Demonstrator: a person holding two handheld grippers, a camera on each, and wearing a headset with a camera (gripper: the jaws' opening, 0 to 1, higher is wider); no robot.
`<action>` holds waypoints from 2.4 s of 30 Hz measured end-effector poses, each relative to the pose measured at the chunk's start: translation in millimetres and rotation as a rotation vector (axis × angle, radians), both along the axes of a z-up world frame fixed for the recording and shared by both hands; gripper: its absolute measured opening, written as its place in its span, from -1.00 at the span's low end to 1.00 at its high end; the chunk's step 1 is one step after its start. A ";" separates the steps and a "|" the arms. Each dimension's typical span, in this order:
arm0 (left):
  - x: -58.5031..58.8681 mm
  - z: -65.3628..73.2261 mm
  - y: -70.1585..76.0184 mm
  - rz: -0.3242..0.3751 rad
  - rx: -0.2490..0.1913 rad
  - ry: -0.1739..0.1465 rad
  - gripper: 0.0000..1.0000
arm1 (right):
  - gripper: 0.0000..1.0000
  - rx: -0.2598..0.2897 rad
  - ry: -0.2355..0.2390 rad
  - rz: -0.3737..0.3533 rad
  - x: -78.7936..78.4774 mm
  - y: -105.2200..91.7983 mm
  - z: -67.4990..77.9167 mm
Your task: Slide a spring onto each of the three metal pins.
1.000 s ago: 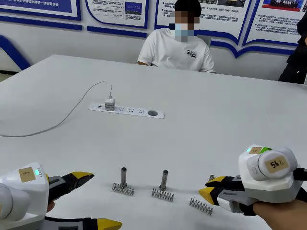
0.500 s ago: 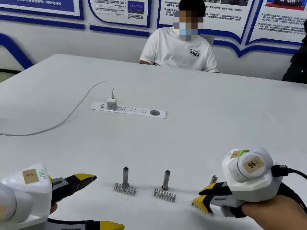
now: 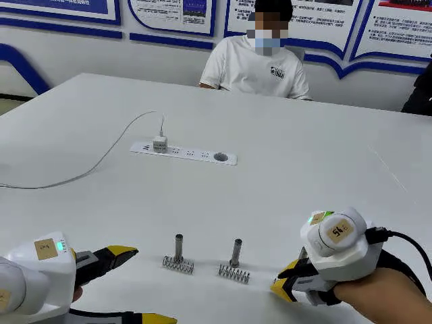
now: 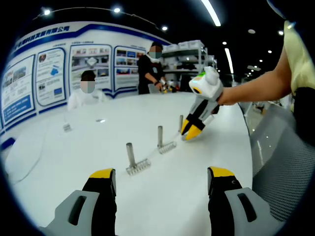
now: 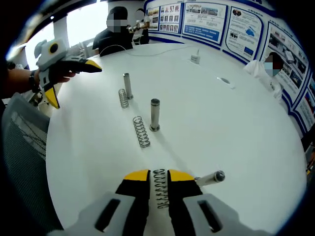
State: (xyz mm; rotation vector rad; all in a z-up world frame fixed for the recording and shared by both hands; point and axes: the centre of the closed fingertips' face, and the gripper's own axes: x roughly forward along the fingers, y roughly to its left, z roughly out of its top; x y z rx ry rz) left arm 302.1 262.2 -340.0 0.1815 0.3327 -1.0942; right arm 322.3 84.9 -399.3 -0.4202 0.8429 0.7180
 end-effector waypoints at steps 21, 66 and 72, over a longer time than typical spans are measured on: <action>-2.1 -2.9 -1.3 0.001 0.002 0.007 0.54 | -0.76 -0.024 0.044 0.037 2.1 0.4 -7.0; -5.8 2.5 -8.2 -0.027 -0.005 -0.005 0.53 | -0.76 0.097 -0.084 -0.091 -5.8 -16.4 39.7; -8.0 4.3 -12.4 -0.037 -0.009 -0.006 0.53 | -0.76 0.132 -0.110 -0.102 -8.4 -12.7 51.7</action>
